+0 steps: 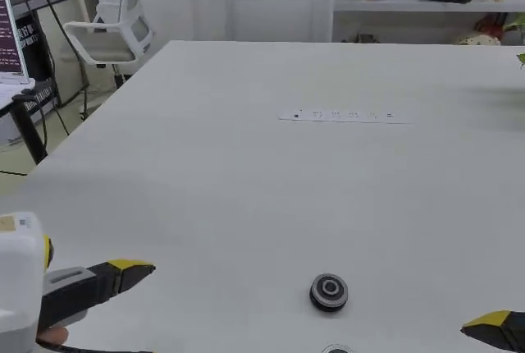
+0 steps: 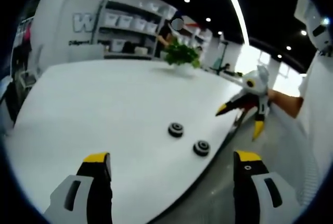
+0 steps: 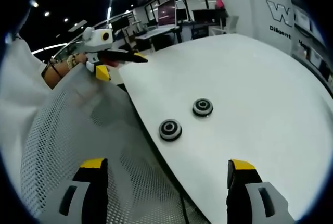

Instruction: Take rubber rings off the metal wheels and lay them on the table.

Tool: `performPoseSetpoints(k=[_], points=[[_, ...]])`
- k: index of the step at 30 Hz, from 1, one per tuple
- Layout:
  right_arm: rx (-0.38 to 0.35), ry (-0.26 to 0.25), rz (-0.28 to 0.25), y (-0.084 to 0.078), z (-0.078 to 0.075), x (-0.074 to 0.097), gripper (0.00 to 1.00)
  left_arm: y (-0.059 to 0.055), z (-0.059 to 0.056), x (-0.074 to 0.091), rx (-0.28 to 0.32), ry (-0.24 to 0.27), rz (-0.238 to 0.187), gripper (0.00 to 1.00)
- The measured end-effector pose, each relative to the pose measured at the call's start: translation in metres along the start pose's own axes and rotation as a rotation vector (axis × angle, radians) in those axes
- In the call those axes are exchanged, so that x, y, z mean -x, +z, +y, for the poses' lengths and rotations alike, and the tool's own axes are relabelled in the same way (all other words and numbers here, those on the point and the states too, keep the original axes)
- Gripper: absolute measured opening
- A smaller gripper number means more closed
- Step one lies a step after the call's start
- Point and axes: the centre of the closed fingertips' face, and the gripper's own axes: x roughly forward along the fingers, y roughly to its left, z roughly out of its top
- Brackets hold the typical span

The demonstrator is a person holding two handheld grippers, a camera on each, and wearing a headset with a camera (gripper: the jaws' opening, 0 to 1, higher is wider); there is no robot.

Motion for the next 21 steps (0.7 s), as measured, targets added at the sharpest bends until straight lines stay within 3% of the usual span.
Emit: performPoseSetpoints(k=[10, 14, 21], points=[[0.032, 0.017, -0.023, 0.004, 0.003, 0.0, 0.97, 0.001, 0.016, 0.006, 0.031, 0.095, -0.018, 0.98], [0.054, 0.012, -0.012, 0.003, 0.002, 0.0, 0.96, 0.002, 0.016, 0.007, 0.051, 0.102, -0.025, 0.98], [0.039, -0.017, -0.039, 0.007, -0.004, 0.003, 0.95, -0.005, 0.01, 0.004, 0.022, 0.076, 0.025, 0.97]])
